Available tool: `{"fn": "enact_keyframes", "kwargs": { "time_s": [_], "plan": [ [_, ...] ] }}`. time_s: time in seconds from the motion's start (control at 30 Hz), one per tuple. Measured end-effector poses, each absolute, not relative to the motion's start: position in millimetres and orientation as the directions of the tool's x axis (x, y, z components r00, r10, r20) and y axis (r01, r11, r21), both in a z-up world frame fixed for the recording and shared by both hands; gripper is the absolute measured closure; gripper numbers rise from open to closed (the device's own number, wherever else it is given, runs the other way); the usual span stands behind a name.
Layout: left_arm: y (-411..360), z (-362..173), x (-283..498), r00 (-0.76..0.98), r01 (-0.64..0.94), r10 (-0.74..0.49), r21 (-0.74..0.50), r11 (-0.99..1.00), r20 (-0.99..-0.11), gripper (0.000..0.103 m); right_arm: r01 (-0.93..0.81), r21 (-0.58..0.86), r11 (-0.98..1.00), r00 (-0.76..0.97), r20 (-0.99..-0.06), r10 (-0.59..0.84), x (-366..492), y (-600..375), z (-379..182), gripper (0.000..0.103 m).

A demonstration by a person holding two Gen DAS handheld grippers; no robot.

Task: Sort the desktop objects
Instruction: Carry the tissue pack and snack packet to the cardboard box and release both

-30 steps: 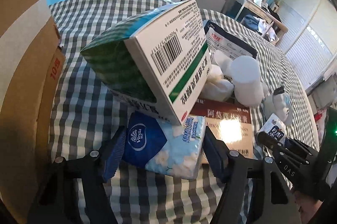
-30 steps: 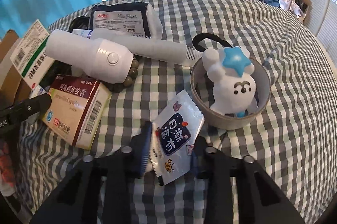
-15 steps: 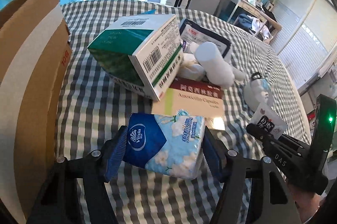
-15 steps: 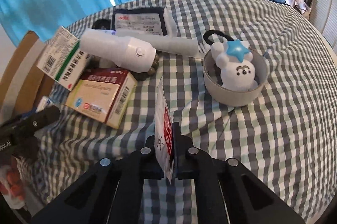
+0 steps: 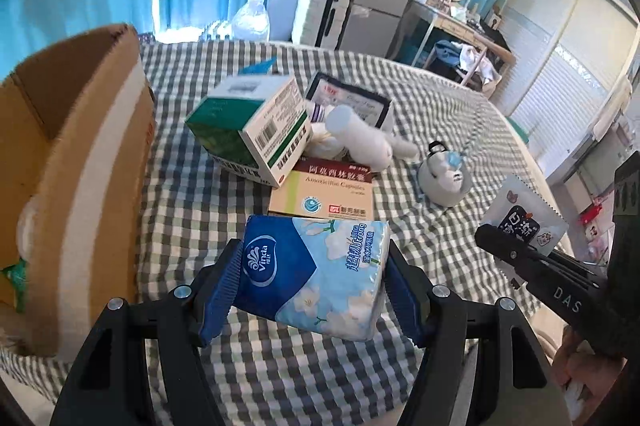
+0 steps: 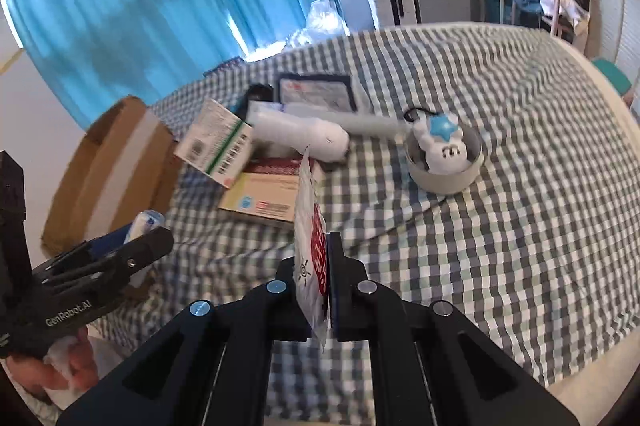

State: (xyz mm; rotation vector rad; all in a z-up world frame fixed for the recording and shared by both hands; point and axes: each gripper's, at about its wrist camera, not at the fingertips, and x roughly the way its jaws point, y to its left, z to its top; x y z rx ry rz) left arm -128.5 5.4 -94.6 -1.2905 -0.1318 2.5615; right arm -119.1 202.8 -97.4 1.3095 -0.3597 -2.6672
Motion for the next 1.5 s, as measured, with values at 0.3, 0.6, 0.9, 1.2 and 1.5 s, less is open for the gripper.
{"fn": "enact_keyframes", "kwargs": {
  "time_s": [0.3,0.6,0.9,1.2,1.5],
  "plan": [
    [-24.0,-39.3,-104.6,-0.666,-0.176,0.267,-0.201,-0.964,-0.697,0.034,0.215,0.242,-0.946,-0.637,-0.699,-0.324,-91.4,125.9,-32.1,0.098],
    [-105.0,8.3,-91.5,-0.758,-0.104,0.195,-0.180,-0.978,-0.622,0.034,0.405,0.237,-0.883,-0.625,-0.633,-0.457,-85.4,38.6,20.3,0.098],
    [-186.8,25.4,-111.1,-0.779,0.003,0.110,-0.180,-0.984,-0.617,0.034,0.521,0.207,-0.828,-0.575,-0.632,-0.520,-112.8,-48.0,25.8,0.097],
    [-233.3,-7.0,-174.9,-0.724,0.080,0.057,-0.166,-0.983,-0.688,0.034,0.524,0.210,-0.825,-0.521,-0.687,-0.506,-186.1,-101.1,-5.5,0.097],
    [-243.8,-56.8,-208.1,-0.633,0.111,0.037,-0.138,-0.984,-0.773,0.021,0.485,0.165,-0.859,-0.518,-0.736,-0.435,-242.6,-115.8,-41.4,0.046]
  ]
}}
